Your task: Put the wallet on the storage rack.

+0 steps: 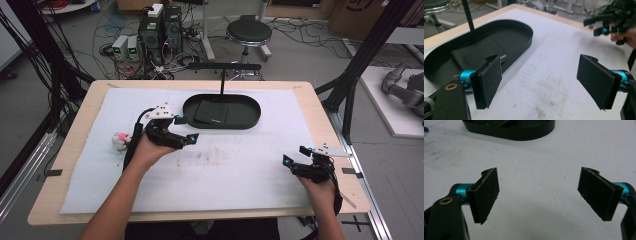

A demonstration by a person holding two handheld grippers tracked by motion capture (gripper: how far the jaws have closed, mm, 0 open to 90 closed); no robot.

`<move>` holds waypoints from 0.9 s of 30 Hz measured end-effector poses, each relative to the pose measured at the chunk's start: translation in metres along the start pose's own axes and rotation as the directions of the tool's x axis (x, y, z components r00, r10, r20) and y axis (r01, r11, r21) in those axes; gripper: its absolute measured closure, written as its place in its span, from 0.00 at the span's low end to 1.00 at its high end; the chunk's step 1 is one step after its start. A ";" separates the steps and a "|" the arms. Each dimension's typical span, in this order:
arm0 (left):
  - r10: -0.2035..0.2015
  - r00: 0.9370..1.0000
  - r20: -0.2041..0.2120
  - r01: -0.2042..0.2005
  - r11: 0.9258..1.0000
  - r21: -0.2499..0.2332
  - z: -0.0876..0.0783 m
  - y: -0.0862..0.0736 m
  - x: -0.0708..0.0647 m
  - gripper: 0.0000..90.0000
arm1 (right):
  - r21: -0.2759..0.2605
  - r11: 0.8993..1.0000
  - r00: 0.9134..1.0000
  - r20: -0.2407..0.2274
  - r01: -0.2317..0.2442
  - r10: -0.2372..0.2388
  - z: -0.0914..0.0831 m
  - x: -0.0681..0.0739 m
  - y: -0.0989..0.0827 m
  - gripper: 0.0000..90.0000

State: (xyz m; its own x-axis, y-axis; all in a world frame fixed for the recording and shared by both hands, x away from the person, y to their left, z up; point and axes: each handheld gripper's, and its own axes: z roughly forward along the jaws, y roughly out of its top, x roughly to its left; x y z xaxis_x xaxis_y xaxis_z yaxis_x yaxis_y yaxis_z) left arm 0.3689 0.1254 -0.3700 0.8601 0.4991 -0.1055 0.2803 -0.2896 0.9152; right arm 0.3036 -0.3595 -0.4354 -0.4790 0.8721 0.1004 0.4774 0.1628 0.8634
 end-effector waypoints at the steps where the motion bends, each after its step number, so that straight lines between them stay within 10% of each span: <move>1: -0.001 1.000 -0.003 0.001 1.000 0.000 -0.004 -0.003 -0.002 0.22 | 0.001 1.000 1.000 -0.004 0.003 -0.003 0.003 0.001 0.001 0.20; 14: -0.012 1.000 -0.025 0.011 0.999 -0.037 -0.044 -0.042 -0.008 0.21 | 0.019 1.000 1.000 -0.026 0.019 -0.018 0.023 0.007 0.010 0.20; 27: 0.004 0.999 -0.040 -0.006 0.999 -0.036 -0.057 -0.045 -0.006 0.20 | 0.025 1.000 1.000 -0.011 0.008 -0.008 0.017 0.007 0.004 0.20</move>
State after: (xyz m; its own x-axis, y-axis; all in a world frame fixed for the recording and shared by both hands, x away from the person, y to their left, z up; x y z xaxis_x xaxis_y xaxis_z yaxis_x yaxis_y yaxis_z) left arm 0.3267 0.1822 -0.3881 0.8438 0.5298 -0.0859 0.2598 -0.2631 0.9291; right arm 0.3141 -0.3449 -0.4396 -0.4908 0.8656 0.0991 0.4918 0.1814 0.8516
